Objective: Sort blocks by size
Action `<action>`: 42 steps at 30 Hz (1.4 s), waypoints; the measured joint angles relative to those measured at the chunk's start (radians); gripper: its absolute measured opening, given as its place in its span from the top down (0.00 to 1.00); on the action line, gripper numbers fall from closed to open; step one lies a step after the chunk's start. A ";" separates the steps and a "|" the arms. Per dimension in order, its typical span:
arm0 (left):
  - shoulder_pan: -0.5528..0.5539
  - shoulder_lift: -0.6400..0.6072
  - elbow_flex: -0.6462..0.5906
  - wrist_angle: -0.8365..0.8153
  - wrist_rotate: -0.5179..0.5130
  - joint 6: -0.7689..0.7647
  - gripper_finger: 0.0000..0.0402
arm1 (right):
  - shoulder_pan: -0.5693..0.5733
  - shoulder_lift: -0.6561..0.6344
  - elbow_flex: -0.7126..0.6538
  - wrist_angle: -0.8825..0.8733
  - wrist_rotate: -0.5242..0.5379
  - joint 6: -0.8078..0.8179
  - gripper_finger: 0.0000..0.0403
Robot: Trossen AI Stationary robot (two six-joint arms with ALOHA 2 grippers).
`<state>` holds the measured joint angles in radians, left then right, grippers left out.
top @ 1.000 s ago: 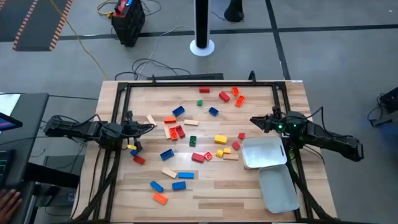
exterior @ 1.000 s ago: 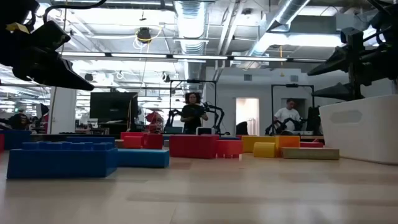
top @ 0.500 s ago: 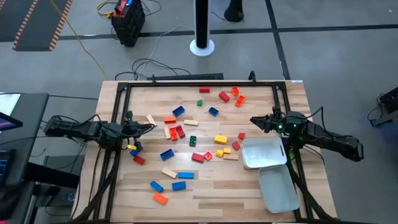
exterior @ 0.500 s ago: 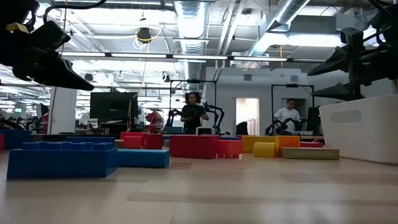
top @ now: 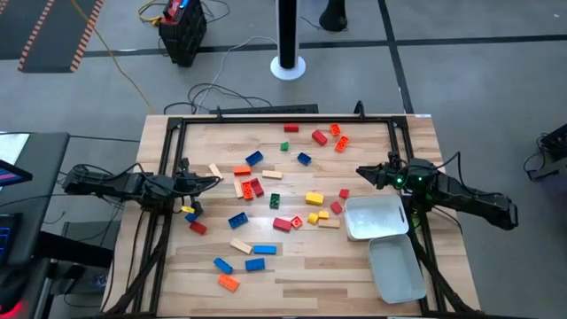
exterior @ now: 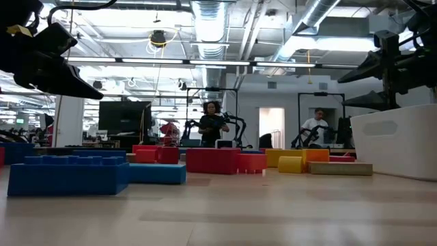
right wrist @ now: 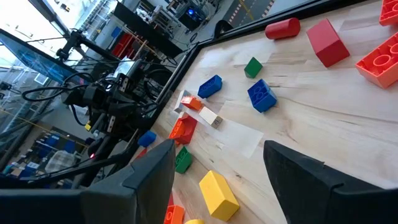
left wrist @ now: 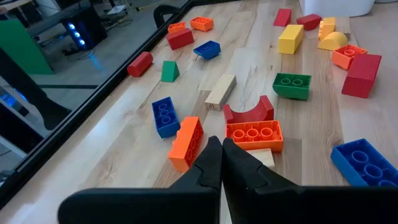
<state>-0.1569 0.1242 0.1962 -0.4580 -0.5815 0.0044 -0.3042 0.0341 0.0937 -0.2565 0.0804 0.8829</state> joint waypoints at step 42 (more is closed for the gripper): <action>0.004 0.000 0.000 0.152 -0.013 -0.653 1.00 | 0.000 0.000 0.000 0.000 0.000 0.000 0.33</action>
<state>-0.1532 0.1242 0.1959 -0.3063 -0.5941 -0.6483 -0.3042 0.0343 0.0937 -0.2569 0.0803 0.8829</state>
